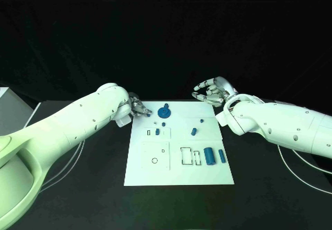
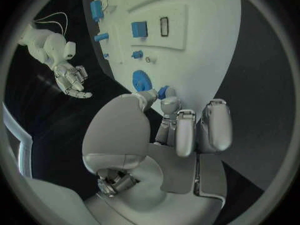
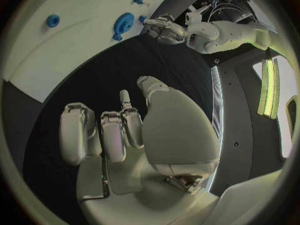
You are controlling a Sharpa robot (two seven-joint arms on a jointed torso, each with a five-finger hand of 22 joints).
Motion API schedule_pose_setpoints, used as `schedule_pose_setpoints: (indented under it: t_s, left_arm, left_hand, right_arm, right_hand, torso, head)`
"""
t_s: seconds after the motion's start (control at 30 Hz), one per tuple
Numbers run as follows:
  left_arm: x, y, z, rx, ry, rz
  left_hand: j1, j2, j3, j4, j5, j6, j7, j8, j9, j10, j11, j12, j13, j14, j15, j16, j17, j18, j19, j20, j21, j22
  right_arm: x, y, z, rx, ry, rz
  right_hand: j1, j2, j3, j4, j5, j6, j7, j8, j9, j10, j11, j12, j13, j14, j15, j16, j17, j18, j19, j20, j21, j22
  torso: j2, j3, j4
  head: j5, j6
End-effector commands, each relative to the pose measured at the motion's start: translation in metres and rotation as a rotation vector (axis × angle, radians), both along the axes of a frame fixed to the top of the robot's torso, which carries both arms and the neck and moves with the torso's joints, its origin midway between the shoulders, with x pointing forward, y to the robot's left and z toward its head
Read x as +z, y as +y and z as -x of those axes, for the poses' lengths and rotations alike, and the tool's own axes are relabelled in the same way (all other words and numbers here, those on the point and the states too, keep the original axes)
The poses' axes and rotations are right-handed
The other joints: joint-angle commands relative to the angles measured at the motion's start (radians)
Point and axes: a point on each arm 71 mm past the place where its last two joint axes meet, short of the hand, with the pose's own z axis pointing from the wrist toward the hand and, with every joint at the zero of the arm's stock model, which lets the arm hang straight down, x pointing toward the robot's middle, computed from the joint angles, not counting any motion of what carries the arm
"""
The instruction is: Assemble the parts on the task board
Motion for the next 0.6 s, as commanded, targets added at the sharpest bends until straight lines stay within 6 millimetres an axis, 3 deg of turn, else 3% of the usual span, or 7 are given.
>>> schedule_pose_setpoints:
  t_s: [0.03,0.3,0.5,0.6]
  left_arm:
    - [-0.0003,-0.0025,0.0004,-0.004,0.007,0.024]
    - [-0.0011,-0.0034,0.0009,-0.011,0.024,0.038]
    - [-0.0017,-0.0024,0.0010,-0.010,0.035,0.052]
    - [-0.0018,-0.0014,0.0010,-0.007,0.039,0.064]
  left_hand:
    - [0.019,-0.003,0.056,-0.019,-0.001,-0.011,0.001,0.010,-0.001,-0.004,-0.005,-0.002,-0.005,0.090,-0.004,0.007,0.226,0.006,-0.001,-0.004,0.003,-0.001]
    - [0.021,-0.013,0.173,-0.087,-0.001,-0.023,0.001,0.037,0.006,-0.006,-0.004,-0.006,-0.019,0.090,-0.004,0.008,0.227,0.006,-0.002,-0.004,0.002,0.001]
    - [0.010,-0.008,0.243,-0.144,0.002,-0.032,0.003,0.060,0.016,-0.003,-0.004,-0.007,-0.023,0.091,-0.003,0.009,0.229,0.006,-0.002,-0.002,0.003,0.002]
    - [-0.003,-0.001,0.291,-0.180,0.031,-0.031,0.006,0.074,0.021,0.002,-0.002,-0.005,-0.024,0.091,-0.002,0.010,0.230,0.006,-0.002,-0.001,0.004,0.004]
  right_arm:
    - [0.0007,0.0014,0.0001,0.013,-0.007,0.002]
    - [0.0004,0.0018,0.0000,0.015,-0.003,0.002]
    - [0.0003,0.0017,0.0000,0.016,-0.002,0.002]
    - [0.0003,0.0014,0.0001,0.015,-0.001,0.002]
  right_hand:
    - [0.001,-0.008,0.004,0.000,0.006,-0.007,0.002,-0.004,0.001,-0.003,0.000,0.000,0.134,0.066,-0.003,-0.003,0.107,0.012,0.020,-0.001,-0.003,0.125]
    - [0.001,-0.008,0.005,0.000,0.007,-0.007,0.002,-0.003,0.001,-0.001,0.000,0.002,0.136,0.066,-0.003,-0.003,0.107,0.012,0.021,-0.002,-0.002,0.126]
    - [0.000,-0.008,0.006,0.000,0.007,-0.006,0.002,-0.003,0.002,0.000,0.000,0.004,0.137,0.066,-0.003,-0.003,0.108,0.011,0.021,-0.002,-0.001,0.126]
    - [0.000,-0.008,0.006,0.000,0.007,-0.006,0.002,-0.003,0.002,0.000,0.000,0.004,0.137,0.066,-0.003,-0.003,0.108,0.011,0.021,-0.002,-0.001,0.126]
  torso:
    - [0.000,0.0004,-0.0007]
    - [0.000,0.0002,-0.0002]
    - [-0.001,0.0002,0.0001]
    - [-0.001,0.0001,0.0002]
  head:
    - [0.001,-0.001]
    - [0.003,-0.002]
    - [0.003,-0.004]
    - [0.002,-0.004]
